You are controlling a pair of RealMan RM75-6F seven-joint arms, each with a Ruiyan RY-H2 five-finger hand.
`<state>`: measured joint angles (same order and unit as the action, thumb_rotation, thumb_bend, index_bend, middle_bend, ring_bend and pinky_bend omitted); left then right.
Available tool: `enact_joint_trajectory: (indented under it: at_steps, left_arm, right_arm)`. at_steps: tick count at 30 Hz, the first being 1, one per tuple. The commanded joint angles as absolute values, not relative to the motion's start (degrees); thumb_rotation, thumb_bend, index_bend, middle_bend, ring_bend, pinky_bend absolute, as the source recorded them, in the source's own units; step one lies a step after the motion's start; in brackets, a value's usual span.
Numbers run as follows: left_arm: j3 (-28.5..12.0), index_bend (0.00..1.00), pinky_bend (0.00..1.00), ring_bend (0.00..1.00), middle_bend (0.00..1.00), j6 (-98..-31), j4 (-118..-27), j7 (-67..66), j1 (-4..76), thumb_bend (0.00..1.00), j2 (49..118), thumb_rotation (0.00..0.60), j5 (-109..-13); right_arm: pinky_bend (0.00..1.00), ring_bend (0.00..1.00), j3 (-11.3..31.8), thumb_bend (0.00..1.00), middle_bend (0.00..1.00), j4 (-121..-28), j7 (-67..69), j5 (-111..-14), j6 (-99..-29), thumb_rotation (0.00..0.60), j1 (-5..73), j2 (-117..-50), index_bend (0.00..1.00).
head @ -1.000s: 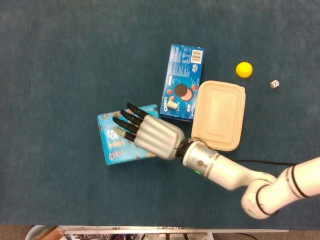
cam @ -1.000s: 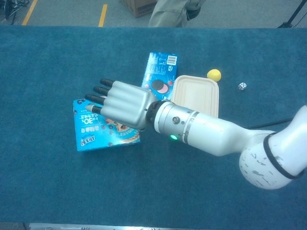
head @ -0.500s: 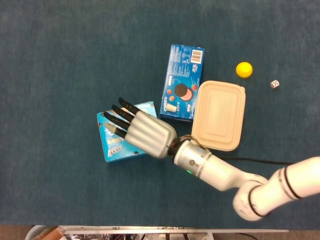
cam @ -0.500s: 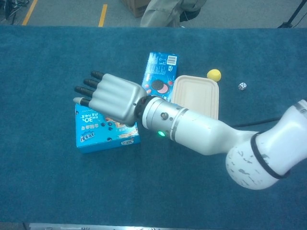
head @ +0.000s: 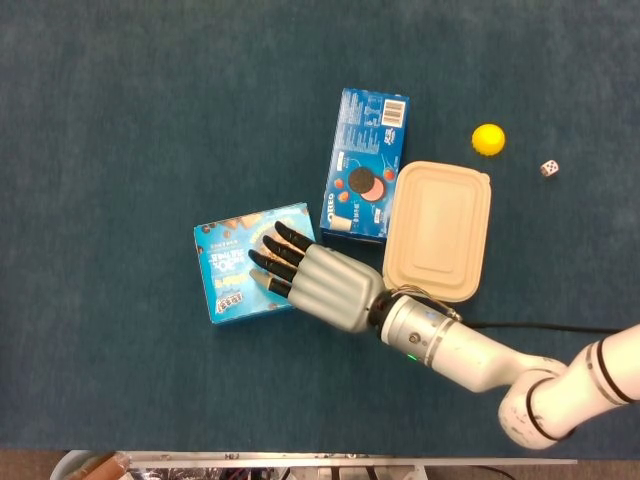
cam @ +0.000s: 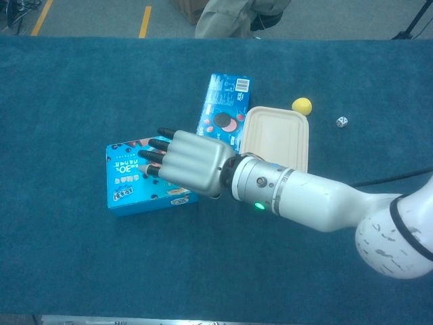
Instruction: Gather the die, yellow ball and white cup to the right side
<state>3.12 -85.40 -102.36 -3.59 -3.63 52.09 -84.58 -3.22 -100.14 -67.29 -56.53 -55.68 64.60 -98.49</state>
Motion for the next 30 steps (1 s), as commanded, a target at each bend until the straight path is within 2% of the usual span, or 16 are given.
enact_joint_trajectory:
  at_steps: [1, 19, 30]
  left_arm:
    - [3.14, 0.34, 0.19, 0.33, 0.38, -85.38, -102.42, -3.6, -3.64, 0.29, 52.01, 0.504, -84.49]
    - [3.19, 0.34, 0.19, 0.33, 0.38, -85.16, -102.71, -3.77, -3.58, 0.29, 51.63, 0.503, -84.21]
    - [3.23, 0.34, 0.19, 0.33, 0.38, -84.98, -102.86, -3.99, -3.5, 0.29, 51.59, 0.503, -84.14]
  right_arm:
    - [0.08, 0.0, -3.23, 0.0, 0.03, -98.07, -68.01, -56.25, -55.64, 0.6, 64.69, -100.06, 0.0]
    - [0.08, 0.0, 3.07, 0.0, 0.03, -87.25, -69.94, -54.34, -57.92, 0.6, 66.04, -108.94, 0.0]
    - [0.08, 0.0, 5.26, 0.0, 0.05, -91.63, -65.54, -54.7, -59.0, 0.6, 64.35, -103.51, 0.0]
